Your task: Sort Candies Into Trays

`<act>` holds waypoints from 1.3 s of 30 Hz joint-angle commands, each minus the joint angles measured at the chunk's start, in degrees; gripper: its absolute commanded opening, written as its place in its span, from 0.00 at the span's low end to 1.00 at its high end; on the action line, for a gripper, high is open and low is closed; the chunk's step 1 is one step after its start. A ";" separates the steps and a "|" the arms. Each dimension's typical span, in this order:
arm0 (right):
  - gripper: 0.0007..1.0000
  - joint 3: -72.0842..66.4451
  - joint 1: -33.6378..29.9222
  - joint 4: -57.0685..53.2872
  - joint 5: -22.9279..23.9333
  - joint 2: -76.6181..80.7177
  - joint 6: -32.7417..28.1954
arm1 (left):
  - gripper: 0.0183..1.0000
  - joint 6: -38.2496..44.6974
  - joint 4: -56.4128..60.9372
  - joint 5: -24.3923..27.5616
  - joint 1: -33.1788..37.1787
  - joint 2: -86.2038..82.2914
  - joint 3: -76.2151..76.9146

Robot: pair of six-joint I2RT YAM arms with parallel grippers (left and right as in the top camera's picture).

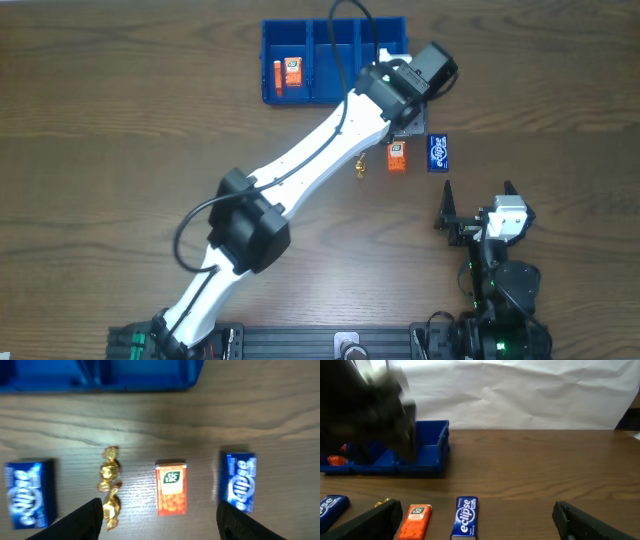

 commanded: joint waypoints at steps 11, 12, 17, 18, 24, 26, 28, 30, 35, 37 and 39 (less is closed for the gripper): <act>1.00 -0.28 -0.24 -0.13 -0.33 -0.42 -0.44 | 0.70 -4.66 3.21 7.52 -0.02 10.43 -0.24; 1.00 -0.26 -0.24 -0.13 -0.33 -0.42 -0.44 | 0.70 -4.68 3.26 7.54 -0.07 10.71 -0.24; 1.00 -0.26 -0.24 -0.11 -0.33 -0.42 -0.44 | 0.69 -5.09 3.28 7.91 -0.39 11.72 -0.24; 1.00 -0.26 -0.24 -0.13 -0.33 -0.42 -0.44 | 0.69 -5.09 3.28 7.91 -0.42 11.85 -0.24; 1.00 -0.26 -0.24 -0.13 -0.33 -0.42 -0.46 | 0.66 -5.09 3.28 7.85 -1.05 12.24 -0.24; 1.00 -0.26 -0.24 -0.13 -0.33 -0.42 -0.44 | 0.65 -5.09 3.28 7.65 -1.11 12.26 -0.24; 1.00 -0.26 -0.24 -0.13 -0.33 -0.42 -0.44 | 0.64 -5.11 3.26 7.67 -1.14 12.46 -0.24; 1.00 -0.28 -0.24 -0.13 -0.33 -0.42 -0.44 | 0.64 -5.11 3.26 7.72 -1.22 13.27 -0.24; 1.00 -0.26 -0.24 -0.13 -0.33 -0.42 -0.44 | 0.58 -5.11 3.26 7.65 -1.33 13.92 -0.24; 1.00 -0.28 -0.24 -0.13 -0.33 -0.42 -0.44 | 0.49 -5.14 3.26 7.26 -1.33 13.92 -0.24; 1.00 -0.26 -0.24 -0.13 -0.33 -0.42 -0.44 | 0.35 -5.11 3.23 6.91 -1.33 13.92 -0.24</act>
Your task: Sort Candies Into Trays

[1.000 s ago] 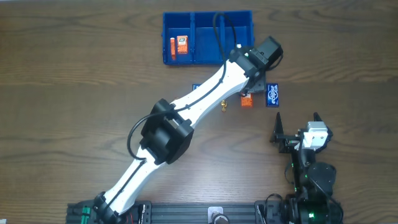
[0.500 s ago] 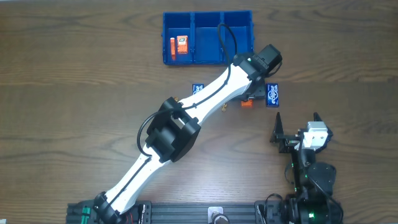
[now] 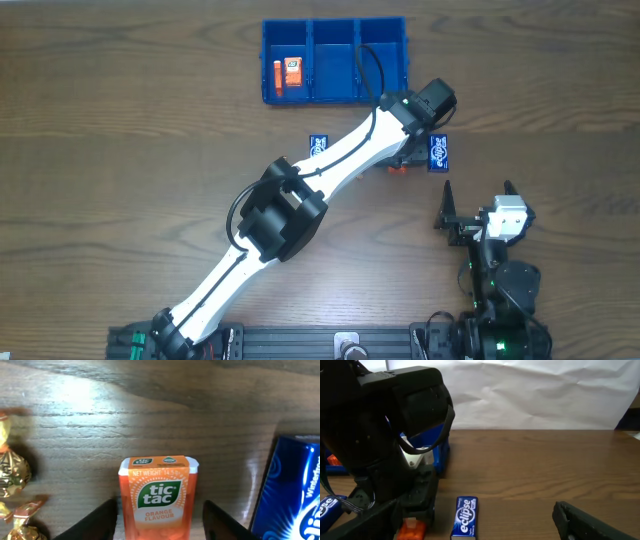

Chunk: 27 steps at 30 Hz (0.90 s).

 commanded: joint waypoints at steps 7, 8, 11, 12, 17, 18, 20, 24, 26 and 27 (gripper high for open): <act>1.00 -0.26 -0.24 -0.13 -0.33 -0.42 -0.44 | 0.27 -0.35 -0.02 -1.66 -0.04 2.10 -0.22; 1.00 -0.26 -0.24 -0.13 -0.33 -0.42 -0.44 | 0.27 -0.35 -0.04 -1.81 -0.04 1.86 -0.22; 1.00 -0.26 -0.24 -0.13 -0.33 -0.42 -0.44 | 0.28 -0.28 -0.33 -3.26 -0.02 -0.28 -0.22; 1.00 -0.26 -0.24 -0.11 -0.33 -0.42 -0.44 | 0.28 0.02 -0.44 -3.91 -0.02 -1.51 -0.24; 1.00 -0.26 -0.24 -0.13 -0.33 -0.42 -0.44 | 0.29 4.24 -1.16 -9.94 1.33 -11.30 -0.22; 1.00 -0.28 -0.24 -0.13 -0.33 -0.42 -0.44 | 0.29 4.94 -1.36 -11.02 1.73 -12.90 -0.22; 1.00 -0.26 -0.24 -0.13 -0.33 -0.42 -0.44 | 0.29 7.98 -1.66 -13.86 3.43 -17.84 -0.22; 1.00 -0.26 -0.24 -0.13 -0.33 -0.42 -0.46 | 0.29 13.20 -1.84 -16.04 8.20 -24.83 -0.22; 1.00 -0.28 -0.24 -0.13 -0.33 -0.42 -0.44 | 0.28 14.60 -1.97 -16.04 11.37 -26.80 -0.22; 1.00 -0.26 -0.24 -0.13 -0.33 -0.42 -0.44 | 0.28 15.15 -1.97 -15.65 13.05 -27.30 -0.22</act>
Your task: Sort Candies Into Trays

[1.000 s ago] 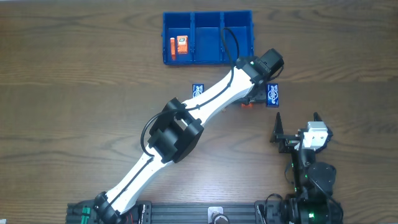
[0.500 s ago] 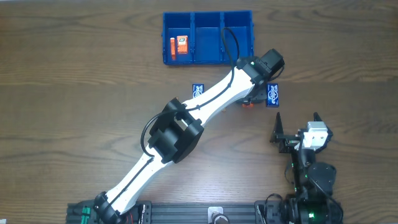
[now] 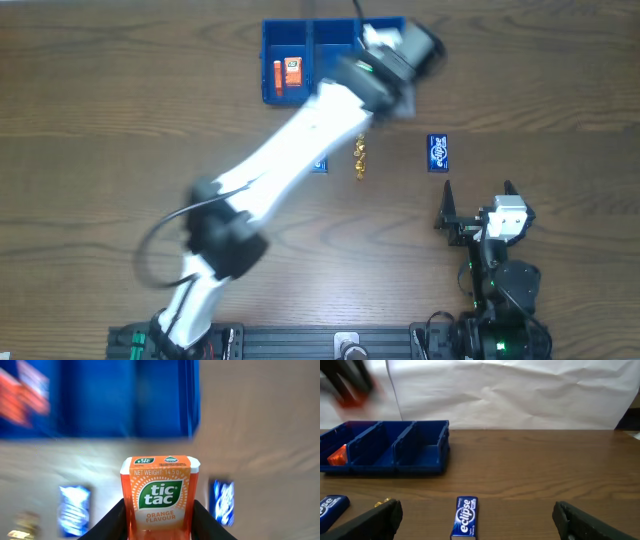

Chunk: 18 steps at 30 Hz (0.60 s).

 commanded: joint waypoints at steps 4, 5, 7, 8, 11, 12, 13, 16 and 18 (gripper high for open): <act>1.00 -0.26 -0.24 -0.13 -0.33 -0.42 -0.44 | 0.27 9.44 -0.15 -1.05 13.14 -4.79 0.85; 1.00 -0.28 -0.24 -0.13 -0.33 -0.42 -0.44 | 0.27 10.27 -0.09 -0.15 14.29 -4.28 0.85; 1.00 -0.26 -0.24 -0.11 -0.33 -0.42 -0.44 | 0.27 11.98 0.35 1.51 16.20 -3.02 0.85; 1.00 -0.26 -0.24 -0.13 -0.33 -0.42 -0.46 | 0.27 13.05 0.76 2.51 17.18 -2.19 0.85; 1.00 -0.26 -0.24 -0.13 -0.33 -0.42 -0.44 | 0.27 15.08 2.12 4.68 18.93 0.52 0.85; 1.00 -0.26 -0.24 -0.13 -0.33 -0.42 -0.44 | 0.27 15.41 2.54 4.96 19.37 1.51 0.85; 1.00 -0.26 -0.24 -0.11 -0.33 -0.42 -0.44 | 0.27 15.74 3.10 5.44 19.87 2.80 0.85; 1.00 -0.26 -0.24 -0.13 -0.33 -0.42 -0.44 | 0.27 16.11 3.52 6.40 21.09 5.81 0.85; 1.00 -0.26 -0.24 -0.13 -0.33 -0.42 -0.44 | 0.27 16.59 3.85 7.08 21.66 7.32 0.85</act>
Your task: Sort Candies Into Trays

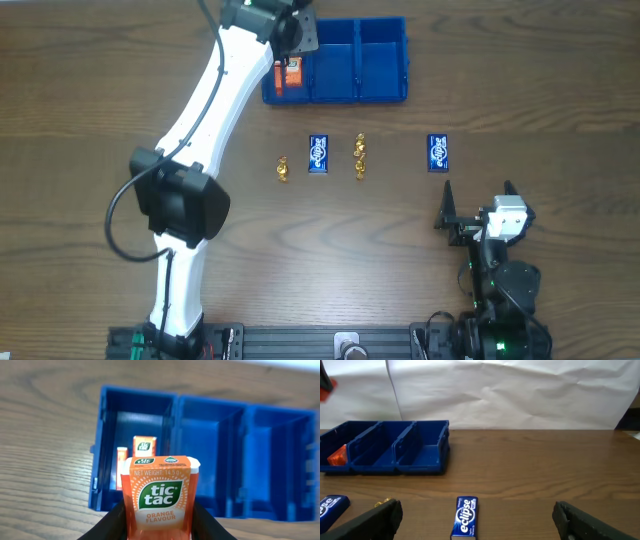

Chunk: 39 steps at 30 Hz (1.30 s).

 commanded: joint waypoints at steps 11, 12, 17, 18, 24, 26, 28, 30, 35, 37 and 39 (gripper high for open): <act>1.00 -0.26 -0.24 -0.13 -0.33 -0.42 -0.44 | 0.27 4.28 2.45 3.26 2.27 6.78 -0.33; 1.00 -0.26 -0.24 -0.13 -0.33 -0.42 -0.44 | 0.27 4.31 2.45 3.26 2.45 6.91 -0.33; 1.00 -0.26 -0.24 -0.13 -0.33 -0.42 -0.44 | 0.27 4.44 2.36 3.28 2.97 7.63 -0.33; 1.00 -0.26 -0.24 -0.13 -0.33 -0.42 -0.44 | 0.27 4.59 2.38 3.26 2.97 7.89 -0.33; 1.00 -0.26 -0.24 -0.13 -0.33 -0.42 -0.44 | 0.29 4.98 2.51 3.19 2.97 8.48 -0.33; 1.00 -0.26 -0.24 -0.13 -0.33 -0.42 -0.44 | 0.29 5.18 2.78 2.99 2.99 8.48 -0.33; 1.00 -0.26 -0.24 -0.13 -0.33 -0.42 -0.44 | 0.32 5.18 2.75 2.80 3.02 8.48 -0.33; 1.00 -0.26 -0.24 -0.13 -0.33 -0.42 -0.44 | 0.43 5.18 2.71 2.78 3.08 8.48 -0.33; 1.00 -0.26 -0.24 -0.13 -0.33 -0.42 -0.44 | 0.75 5.11 2.51 1.07 3.39 8.24 -0.33; 1.00 -0.26 -0.24 -0.13 -0.33 -0.42 -0.44 | 0.81 5.09 2.60 1.09 3.69 7.72 -0.33; 1.00 -0.26 -0.24 -0.13 -0.33 -0.42 -0.44 | 0.83 5.07 2.95 0.61 3.82 6.45 -0.33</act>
